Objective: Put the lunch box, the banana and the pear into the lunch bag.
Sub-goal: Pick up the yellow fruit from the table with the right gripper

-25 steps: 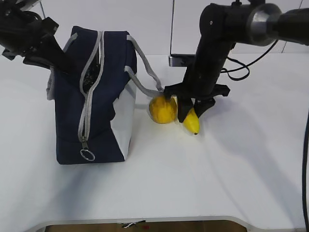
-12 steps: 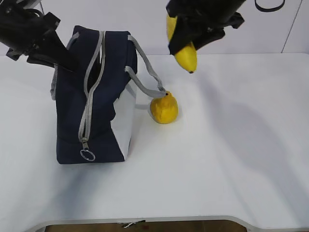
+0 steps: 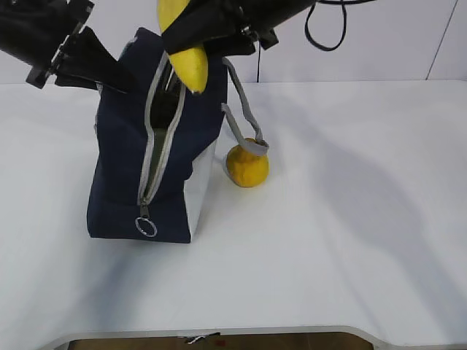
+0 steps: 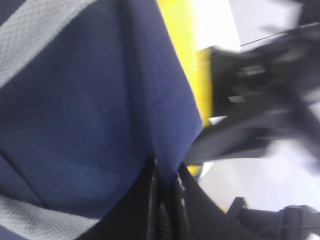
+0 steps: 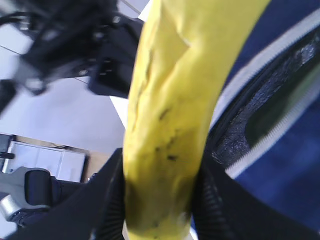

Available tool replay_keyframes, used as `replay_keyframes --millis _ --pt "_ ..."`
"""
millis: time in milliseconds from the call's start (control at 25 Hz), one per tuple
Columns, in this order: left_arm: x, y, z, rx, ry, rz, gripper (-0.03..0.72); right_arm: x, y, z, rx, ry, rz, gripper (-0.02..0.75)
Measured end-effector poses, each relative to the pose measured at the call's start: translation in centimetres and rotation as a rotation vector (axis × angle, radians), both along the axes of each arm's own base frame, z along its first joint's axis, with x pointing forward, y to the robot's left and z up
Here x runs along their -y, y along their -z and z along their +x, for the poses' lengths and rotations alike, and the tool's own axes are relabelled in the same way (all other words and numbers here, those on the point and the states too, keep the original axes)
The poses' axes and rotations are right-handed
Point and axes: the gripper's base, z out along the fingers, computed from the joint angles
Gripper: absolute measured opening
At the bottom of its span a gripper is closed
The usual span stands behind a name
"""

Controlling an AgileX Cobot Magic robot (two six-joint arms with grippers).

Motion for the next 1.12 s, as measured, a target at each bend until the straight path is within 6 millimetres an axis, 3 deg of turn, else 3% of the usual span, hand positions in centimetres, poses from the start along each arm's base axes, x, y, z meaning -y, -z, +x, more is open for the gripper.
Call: replay_keyframes --millis 240,520,720,960,1120 --pt "0.4 -0.5 0.1 0.000 -0.009 -0.069 0.012 -0.7 5.4 2.3 -0.095 0.003 -0.044 0.302" --pt "0.8 -1.2 0.2 0.018 -0.011 -0.158 0.012 -0.7 9.7 3.5 -0.147 0.014 -0.147 0.302" --pt "0.8 -1.3 0.2 0.031 -0.008 -0.164 0.012 -1.0 9.6 3.5 -0.160 0.018 -0.115 0.302" --pt "0.8 -1.2 0.3 0.039 -0.015 -0.160 0.012 -4.3 9.3 1.7 -0.151 -0.063 -0.083 0.302" --pt "0.8 -1.2 0.3 0.039 -0.015 -0.160 0.012 -4.8 9.4 1.7 -0.133 -0.050 -0.084 0.309"
